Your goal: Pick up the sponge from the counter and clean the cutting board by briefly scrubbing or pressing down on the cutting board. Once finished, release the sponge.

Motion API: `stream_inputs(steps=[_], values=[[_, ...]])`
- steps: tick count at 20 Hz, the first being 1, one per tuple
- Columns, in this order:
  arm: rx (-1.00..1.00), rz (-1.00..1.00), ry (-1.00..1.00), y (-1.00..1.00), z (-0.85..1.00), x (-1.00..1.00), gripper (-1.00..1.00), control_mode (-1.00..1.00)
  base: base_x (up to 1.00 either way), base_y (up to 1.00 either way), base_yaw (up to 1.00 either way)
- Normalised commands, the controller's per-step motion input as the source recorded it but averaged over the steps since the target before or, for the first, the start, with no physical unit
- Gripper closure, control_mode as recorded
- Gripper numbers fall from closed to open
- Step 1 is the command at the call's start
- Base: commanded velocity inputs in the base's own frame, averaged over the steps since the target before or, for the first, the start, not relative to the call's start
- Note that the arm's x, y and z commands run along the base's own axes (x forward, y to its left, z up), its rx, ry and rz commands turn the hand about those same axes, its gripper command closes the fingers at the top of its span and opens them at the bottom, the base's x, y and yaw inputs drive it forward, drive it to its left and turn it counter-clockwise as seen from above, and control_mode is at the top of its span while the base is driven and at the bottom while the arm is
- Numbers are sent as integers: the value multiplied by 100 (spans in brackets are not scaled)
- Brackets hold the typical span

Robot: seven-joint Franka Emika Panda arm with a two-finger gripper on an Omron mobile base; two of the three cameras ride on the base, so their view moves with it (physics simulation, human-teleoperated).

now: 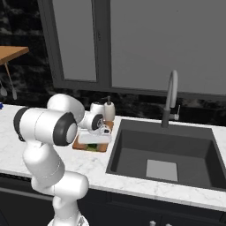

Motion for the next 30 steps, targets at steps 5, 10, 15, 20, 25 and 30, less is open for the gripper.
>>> stream_inputs(steps=[5,10,15,20,25,30], values=[[0,0,0,0,-21,49,100,-100,0,0,0],[0,0,-2,0,-1,70,100,-100,0,0,0],[0,0,-1,0,-3,77,100,-100,0,0,0],[0,0,-2,0,-3,78,100,-100,0,0,0],[0,0,-4,0,0,67,100,-100,0,0,0],[0,0,-3,0,0,59,100,-100,0,0,0]])
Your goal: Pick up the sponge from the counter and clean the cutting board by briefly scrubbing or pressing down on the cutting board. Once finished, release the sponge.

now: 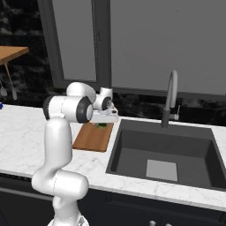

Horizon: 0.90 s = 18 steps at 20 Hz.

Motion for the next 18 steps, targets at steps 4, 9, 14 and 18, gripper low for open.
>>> stream_inputs(steps=[4,9,14,18], values=[[0,0,-2,0,0,35,100,-100,0,0,0],[0,0,-2,-3,0,18,100,-100,0,0,0],[0,0,0,-28,-6,0,100,-100,0,0,0],[0,0,0,-38,-12,0,100,-100,0,0,0]])
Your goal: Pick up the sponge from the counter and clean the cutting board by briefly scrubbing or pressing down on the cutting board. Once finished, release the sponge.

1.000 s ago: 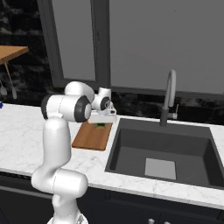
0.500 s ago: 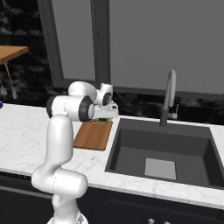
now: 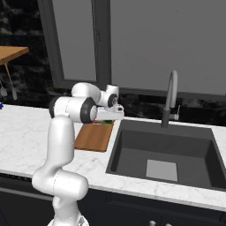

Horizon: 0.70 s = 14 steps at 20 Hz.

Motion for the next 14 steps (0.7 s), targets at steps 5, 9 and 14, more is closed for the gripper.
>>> stream_inputs(steps=[5,9,14], values=[[0,0,0,-16,-22,0,100,-100,0,0,0],[4,0,0,0,-22,0,100,-100,0,0,0],[6,0,1,0,-3,-9,100,-100,0,0,0]])
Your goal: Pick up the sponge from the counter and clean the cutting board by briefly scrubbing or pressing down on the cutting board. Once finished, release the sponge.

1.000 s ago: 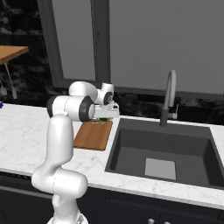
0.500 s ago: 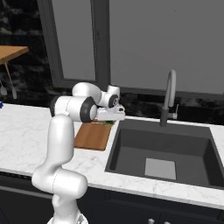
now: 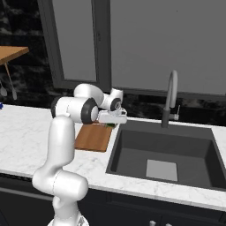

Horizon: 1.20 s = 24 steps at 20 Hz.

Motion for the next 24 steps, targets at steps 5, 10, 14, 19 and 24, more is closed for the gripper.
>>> stream_inputs(steps=[5,10,14,19,24], values=[[3,0,0,0,0,-43,100,-100,0,0,0],[1,0,0,0,0,-56,100,-100,0,0,0],[1,0,0,0,0,-67,100,-100,0,0,0],[1,0,0,0,0,-68,100,-100,0,0,0],[1,1,0,0,0,-73,100,-100,0,0,0]])
